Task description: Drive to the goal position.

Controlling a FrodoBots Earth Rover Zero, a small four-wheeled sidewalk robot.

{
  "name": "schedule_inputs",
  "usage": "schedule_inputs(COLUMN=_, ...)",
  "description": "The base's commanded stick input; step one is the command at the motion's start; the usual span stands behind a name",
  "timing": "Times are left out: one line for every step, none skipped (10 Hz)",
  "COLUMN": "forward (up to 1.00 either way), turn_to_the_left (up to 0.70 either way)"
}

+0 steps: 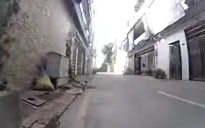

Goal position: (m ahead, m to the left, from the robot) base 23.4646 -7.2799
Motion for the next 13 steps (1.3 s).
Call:
schedule_inputs(forward=1.00, turn_to_the_left=0.00)
schedule_inputs(forward=1.00, turn_to_the_left=0.00)
schedule_inputs(forward=1.00, turn_to_the_left=0.00)
schedule_inputs(forward=1.00, turn_to_the_left=0.00)
schedule_inputs(forward=1.00, turn_to_the_left=0.00)
schedule_inputs(forward=1.00, turn_to_the_left=0.00)
schedule_inputs(forward=1.00, turn_to_the_left=0.00)
schedule_inputs(forward=1.00, turn_to_the_left=0.00)
schedule_inputs(forward=1.00, turn_to_the_left=0.00)
schedule_inputs(forward=1.00, turn_to_the_left=0.00)
schedule_inputs(forward=1.00, turn_to_the_left=0.00)
schedule_inputs(forward=1.00, turn_to_the_left=0.00)
schedule_inputs(forward=1.00, turn_to_the_left=0.00)
